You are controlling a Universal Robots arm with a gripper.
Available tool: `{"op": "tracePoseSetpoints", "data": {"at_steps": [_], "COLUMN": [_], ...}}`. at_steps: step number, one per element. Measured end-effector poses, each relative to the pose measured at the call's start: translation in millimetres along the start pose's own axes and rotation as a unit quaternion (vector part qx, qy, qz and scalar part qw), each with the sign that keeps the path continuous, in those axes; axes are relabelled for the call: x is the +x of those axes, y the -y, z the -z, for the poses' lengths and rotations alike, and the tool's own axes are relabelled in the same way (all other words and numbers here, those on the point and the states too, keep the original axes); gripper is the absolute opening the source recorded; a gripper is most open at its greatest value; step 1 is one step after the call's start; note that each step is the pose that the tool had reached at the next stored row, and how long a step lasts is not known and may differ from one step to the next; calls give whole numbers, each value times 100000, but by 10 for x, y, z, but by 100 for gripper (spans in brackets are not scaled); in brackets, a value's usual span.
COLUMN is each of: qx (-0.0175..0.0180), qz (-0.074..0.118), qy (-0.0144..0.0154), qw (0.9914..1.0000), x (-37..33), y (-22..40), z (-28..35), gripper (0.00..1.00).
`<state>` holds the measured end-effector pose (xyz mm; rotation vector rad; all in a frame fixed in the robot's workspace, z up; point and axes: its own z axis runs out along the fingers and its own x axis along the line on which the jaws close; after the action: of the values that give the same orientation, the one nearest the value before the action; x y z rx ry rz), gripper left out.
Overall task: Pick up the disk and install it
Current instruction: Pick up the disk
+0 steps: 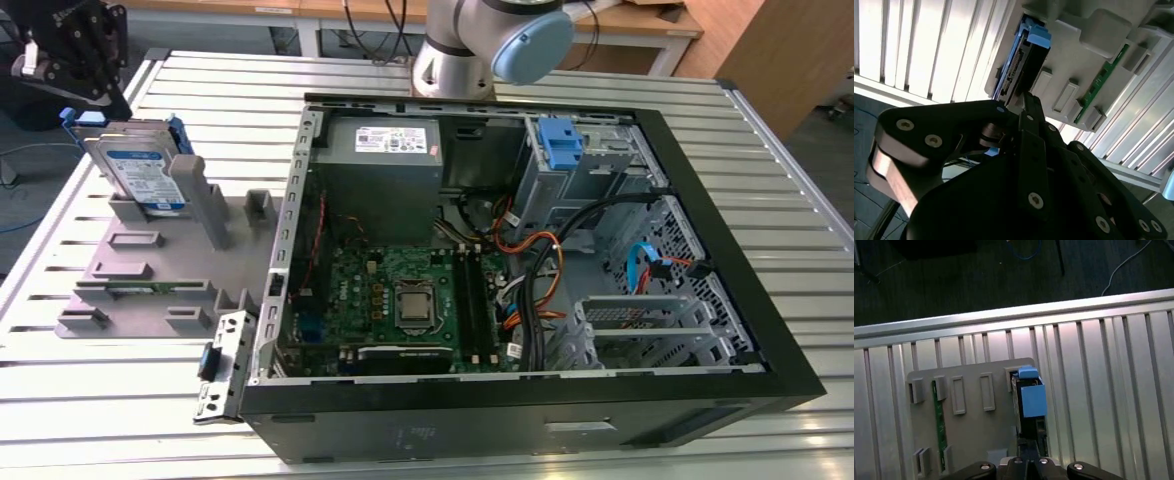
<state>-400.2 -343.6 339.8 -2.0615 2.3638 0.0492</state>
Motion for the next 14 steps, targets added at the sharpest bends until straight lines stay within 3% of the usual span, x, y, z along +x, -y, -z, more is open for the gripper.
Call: {"op": "tracePoseSetpoints", "data": {"at_steps": [4, 7, 14], "qx": [-83, -162, -142], "qz": [3399, 5132, 5067], "qy": [-66, 220, 259], "qw": [99942, 99868, 99871], "x": [0, 0, 2], "y": [0, 0, -5], "z": [-4, -6, -13], "gripper": [11, 11, 11]}}
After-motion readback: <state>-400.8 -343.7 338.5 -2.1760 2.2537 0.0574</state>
